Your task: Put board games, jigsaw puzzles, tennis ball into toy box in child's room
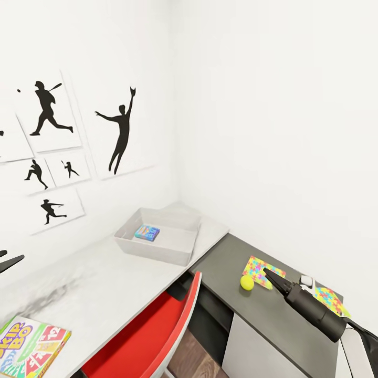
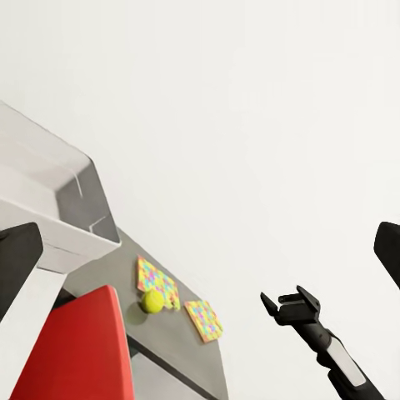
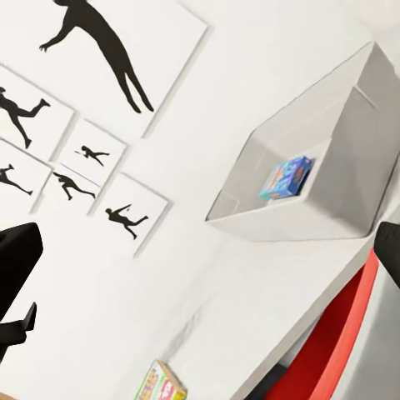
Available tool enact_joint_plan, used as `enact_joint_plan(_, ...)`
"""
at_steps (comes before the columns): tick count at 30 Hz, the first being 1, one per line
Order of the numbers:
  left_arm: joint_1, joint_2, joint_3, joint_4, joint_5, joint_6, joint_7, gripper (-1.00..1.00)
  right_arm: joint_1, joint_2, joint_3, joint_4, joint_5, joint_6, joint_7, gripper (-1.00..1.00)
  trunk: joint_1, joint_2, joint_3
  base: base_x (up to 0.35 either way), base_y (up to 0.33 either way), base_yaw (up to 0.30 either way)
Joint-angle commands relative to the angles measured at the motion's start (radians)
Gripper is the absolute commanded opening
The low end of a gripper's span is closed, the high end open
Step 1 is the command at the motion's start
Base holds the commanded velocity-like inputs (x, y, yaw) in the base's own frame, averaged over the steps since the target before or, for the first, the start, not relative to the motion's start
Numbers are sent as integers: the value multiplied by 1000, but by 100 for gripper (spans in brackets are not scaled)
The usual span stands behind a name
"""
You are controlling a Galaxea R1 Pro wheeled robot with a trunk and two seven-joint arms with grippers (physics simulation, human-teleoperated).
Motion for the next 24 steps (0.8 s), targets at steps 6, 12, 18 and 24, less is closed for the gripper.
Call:
enact_joint_plan(6,-1,0,0,0,-1,11,-4,100,-1,0,-1,0,-2,5,2,100,1,-2,8,0,0,0)
enact_joint_plan(12,-1,0,0,0,-1,11,-4,100,-1,0,-1,0,-2,6,2,100,1,-2,18,0,0,6)
enact_joint_plan(18,-1,0,0,0,-1,11,-4,100,-1,0,-1,0,-2,6,2,100,1,-2,28,0,0,53)
enact_joint_plan(24,-1,0,0,0,-1,11,-4,100,-1,0,-1,0,-2,5,1,100,1,-2,38,0,0,70)
